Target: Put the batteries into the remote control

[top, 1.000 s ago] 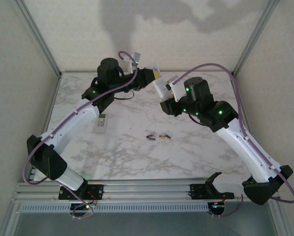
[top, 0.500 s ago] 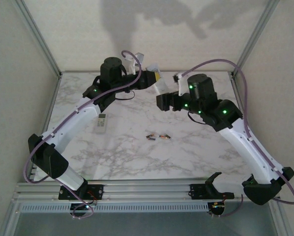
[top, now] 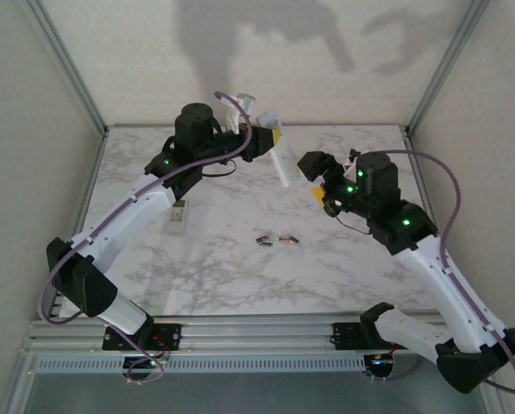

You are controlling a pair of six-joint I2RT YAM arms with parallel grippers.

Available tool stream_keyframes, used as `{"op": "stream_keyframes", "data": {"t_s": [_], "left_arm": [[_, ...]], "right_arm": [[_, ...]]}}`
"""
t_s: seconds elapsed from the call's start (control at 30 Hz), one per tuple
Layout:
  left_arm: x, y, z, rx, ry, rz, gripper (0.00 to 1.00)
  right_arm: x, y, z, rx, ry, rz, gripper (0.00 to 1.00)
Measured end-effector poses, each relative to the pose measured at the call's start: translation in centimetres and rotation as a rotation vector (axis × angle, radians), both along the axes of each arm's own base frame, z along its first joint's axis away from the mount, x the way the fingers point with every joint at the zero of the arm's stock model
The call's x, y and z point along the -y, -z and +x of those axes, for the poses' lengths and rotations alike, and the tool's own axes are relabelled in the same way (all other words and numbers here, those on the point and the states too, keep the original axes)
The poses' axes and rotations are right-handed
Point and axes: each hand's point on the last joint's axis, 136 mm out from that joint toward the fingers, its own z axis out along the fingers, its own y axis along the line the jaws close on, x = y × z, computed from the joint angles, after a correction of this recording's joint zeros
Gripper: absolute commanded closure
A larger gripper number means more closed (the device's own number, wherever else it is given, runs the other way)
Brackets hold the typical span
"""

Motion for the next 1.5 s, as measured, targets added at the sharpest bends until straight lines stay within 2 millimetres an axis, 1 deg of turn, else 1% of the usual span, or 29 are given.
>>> {"op": "stream_keyframes", "data": {"t_s": [0.07,0.13,0.23,0.3,0.4,0.47,0.53,0.73,0.77,0.83,0.9,0.97,1.07,1.17,1.23,1.27,1.3,1.4,1.5], "left_arm": [[0.1,-0.1,-0.1,0.003,0.003,-0.002,1.0],[0.3,0.0,-0.2,0.001,0.007,-0.003,1.0],[0.5,-0.1,-0.4,0.001,0.01,-0.005,1.0],[0.4,-0.3,-0.4,0.006,0.008,-0.008,1.0],[0.3,-0.6,-0.5,0.014,0.003,-0.013,1.0],[0.2,-0.9,-0.5,0.023,-0.002,-0.017,1.0],[0.1,-1.1,-0.5,0.027,-0.002,-0.02,1.0],[0.4,-1.0,-0.8,0.033,0.013,-0.019,1.0],[0.5,-1.0,-0.9,0.036,0.016,-0.017,1.0],[0.7,-1.1,-1.1,0.039,0.025,-0.016,1.0],[0.7,-1.1,-1.1,0.045,0.026,-0.013,1.0],[0.7,-1.1,-1.1,0.048,0.026,-0.012,1.0],[0.7,-1.1,-1.2,0.056,0.028,-0.007,1.0],[0.9,-1.1,-1.4,0.069,0.036,-0.002,1.0],[1.0,-1.1,-1.5,0.076,0.039,0.001,1.0],[1.0,-1.2,-1.5,0.08,0.039,0.002,1.0],[1.0,-1.2,-1.5,0.086,0.04,0.005,1.0],[1.0,-1.1,-1.6,0.095,0.043,0.012,1.0],[1.1,-0.7,-1.7,0.096,0.047,0.02,1.0]], "right_arm": [[-1.1,0.3,0.7,-0.027,-0.02,0.038,0.01],[-1.9,0.2,1.2,-0.031,-0.036,0.069,0.02],[-2.5,-0.3,1.5,-0.023,-0.048,0.098,0.03],[-2.5,-0.4,1.6,-0.023,-0.046,0.105,0.04],[-2.5,-0.5,1.6,-0.025,-0.042,0.113,0.15],[-2.4,-0.4,1.7,-0.031,-0.037,0.114,0.18],[-2.4,-0.4,1.7,-0.033,-0.034,0.115,0.17],[-2.4,-0.3,1.7,-0.037,-0.034,0.114,0.08],[-2.5,-0.2,1.8,-0.038,-0.034,0.114,0.09],[-2.5,0.0,1.9,-0.044,-0.033,0.112,0.17],[-2.5,0.2,1.9,-0.053,-0.03,0.11,0.2],[-2.5,0.3,1.9,-0.055,-0.029,0.109,0.2],[-2.5,0.2,1.9,-0.057,-0.028,0.111,0.17],[-2.4,0.3,1.9,-0.062,-0.022,0.113,0.05],[-2.3,0.4,1.9,-0.068,-0.017,0.111,0.02],[-2.3,0.4,1.9,-0.069,-0.017,0.11,0.03],[-2.3,0.5,1.9,-0.071,-0.016,0.11,0.06],[-2.2,0.4,1.9,-0.073,-0.011,0.113,0.16],[-2.0,0.7,1.9,-0.087,0.001,0.108,0.19]]}}
